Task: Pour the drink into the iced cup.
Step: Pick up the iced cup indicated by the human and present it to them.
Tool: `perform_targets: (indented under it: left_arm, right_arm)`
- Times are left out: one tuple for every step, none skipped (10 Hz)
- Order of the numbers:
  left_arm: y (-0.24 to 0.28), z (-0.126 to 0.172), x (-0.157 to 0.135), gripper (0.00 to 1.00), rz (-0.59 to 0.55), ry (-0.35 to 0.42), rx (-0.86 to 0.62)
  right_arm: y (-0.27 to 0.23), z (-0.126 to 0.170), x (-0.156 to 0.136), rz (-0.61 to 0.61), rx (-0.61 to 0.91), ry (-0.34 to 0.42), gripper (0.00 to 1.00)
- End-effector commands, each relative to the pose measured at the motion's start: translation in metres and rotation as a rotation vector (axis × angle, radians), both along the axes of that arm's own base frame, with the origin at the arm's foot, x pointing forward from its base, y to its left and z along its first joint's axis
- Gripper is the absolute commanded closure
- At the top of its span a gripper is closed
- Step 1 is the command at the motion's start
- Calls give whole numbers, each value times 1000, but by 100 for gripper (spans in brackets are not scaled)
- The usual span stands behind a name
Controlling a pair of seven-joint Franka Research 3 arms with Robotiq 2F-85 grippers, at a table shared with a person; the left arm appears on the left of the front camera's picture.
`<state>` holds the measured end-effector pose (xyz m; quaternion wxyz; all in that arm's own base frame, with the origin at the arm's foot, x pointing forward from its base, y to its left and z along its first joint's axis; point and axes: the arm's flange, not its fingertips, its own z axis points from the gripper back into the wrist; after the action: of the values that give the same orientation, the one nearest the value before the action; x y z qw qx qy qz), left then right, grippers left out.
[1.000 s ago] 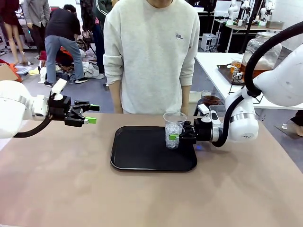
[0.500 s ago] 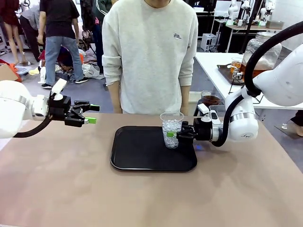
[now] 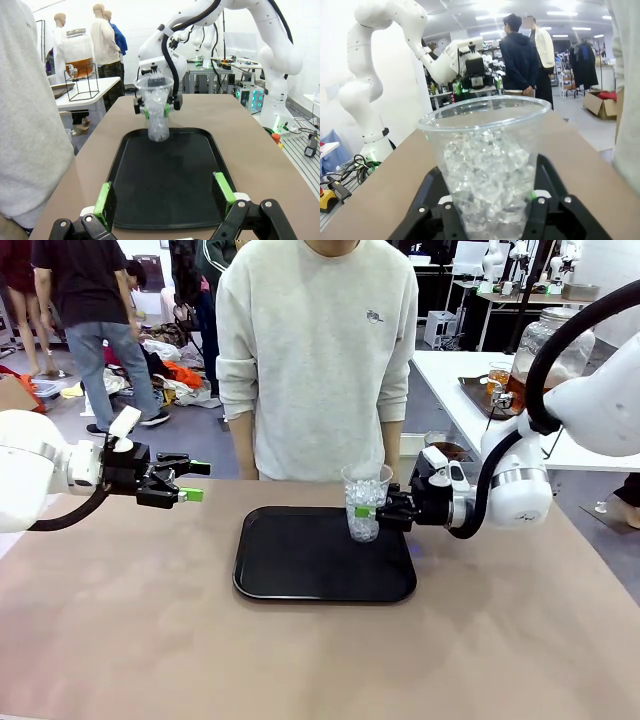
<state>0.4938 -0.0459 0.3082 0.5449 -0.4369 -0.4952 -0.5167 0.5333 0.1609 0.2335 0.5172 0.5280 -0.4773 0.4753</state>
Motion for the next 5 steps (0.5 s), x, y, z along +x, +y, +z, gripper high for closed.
perform_targets:
  left_arm:
    - [-1,2,0,0,8,2,-8]
    - [-1,2,0,0,8,2,-8]
    - [-1,2,0,0,8,2,-8]
    - [-1,2,0,0,8,2,-8]
    - [-1,2,0,0,8,2,-8]
  right_arm:
    - [-7,36,14,30,31,-32,53]
    - [-9,51,23,40,47,-37,53]
    - [-9,64,32,53,61,-37,53]
    - [-8,76,40,56,57,-45,53]
    - [-7,86,48,59,54,-46,53]
